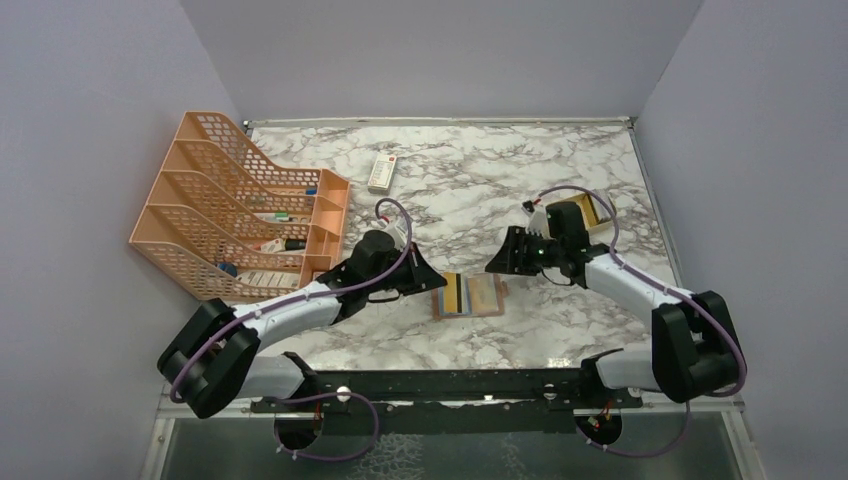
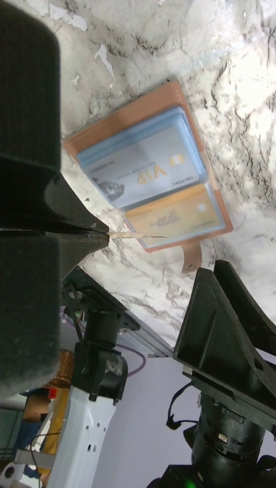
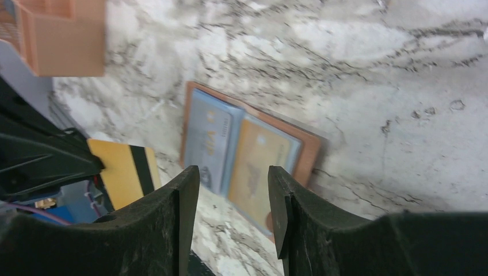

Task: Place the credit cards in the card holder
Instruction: Pick up the credit card from the storage box, then insert the credit card into the card holder.

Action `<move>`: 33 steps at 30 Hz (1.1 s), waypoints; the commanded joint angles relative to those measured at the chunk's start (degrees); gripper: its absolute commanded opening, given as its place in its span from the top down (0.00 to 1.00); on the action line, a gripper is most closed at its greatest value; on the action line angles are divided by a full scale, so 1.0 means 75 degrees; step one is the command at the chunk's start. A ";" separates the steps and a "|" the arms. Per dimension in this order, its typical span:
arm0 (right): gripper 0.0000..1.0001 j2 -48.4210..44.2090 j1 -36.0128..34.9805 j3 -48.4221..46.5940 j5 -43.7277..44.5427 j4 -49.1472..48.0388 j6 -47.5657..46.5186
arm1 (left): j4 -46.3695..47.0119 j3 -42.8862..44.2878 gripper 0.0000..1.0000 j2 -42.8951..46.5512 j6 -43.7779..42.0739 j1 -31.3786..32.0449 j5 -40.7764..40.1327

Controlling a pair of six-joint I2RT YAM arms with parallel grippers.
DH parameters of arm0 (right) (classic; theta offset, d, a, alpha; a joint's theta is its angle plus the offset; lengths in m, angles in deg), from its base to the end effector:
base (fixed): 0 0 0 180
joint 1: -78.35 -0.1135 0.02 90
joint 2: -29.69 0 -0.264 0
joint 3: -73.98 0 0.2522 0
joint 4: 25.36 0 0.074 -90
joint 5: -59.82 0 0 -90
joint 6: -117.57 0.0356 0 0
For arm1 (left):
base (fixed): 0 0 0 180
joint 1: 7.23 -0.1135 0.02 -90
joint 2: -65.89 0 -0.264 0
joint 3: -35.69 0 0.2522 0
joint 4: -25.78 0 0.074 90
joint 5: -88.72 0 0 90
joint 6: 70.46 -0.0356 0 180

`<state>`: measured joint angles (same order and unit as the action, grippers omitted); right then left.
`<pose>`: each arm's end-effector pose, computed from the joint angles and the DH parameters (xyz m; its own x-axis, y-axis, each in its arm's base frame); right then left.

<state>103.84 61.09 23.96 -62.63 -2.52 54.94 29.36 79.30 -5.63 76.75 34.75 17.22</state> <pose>0.2322 0.0921 0.1883 -0.8958 0.1279 -0.4257 -0.2119 0.7189 0.6620 0.1838 -0.1805 0.2014 -0.8798 -0.2808 -0.3836 0.2024 0.5087 -0.8368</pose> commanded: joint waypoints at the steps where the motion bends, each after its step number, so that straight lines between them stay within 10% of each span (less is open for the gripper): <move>1: 0.51 0.0584 -0.0019 -0.0270 0.0652 0.0579 -0.0697 | -0.0253 0.0460 1.00 -0.0423 -0.0273 -0.0115 0.0083; 33: 0.74 0.1087 -0.0406 0.0582 0.1201 0.0199 -0.0591 | -0.0060 0.1136 1.00 -0.2317 -0.0283 -0.0185 0.0815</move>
<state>111.64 58.51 26.83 -55.06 -0.79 50.44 28.00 86.31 -21.81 75.70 33.59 21.85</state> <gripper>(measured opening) 0.262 0.009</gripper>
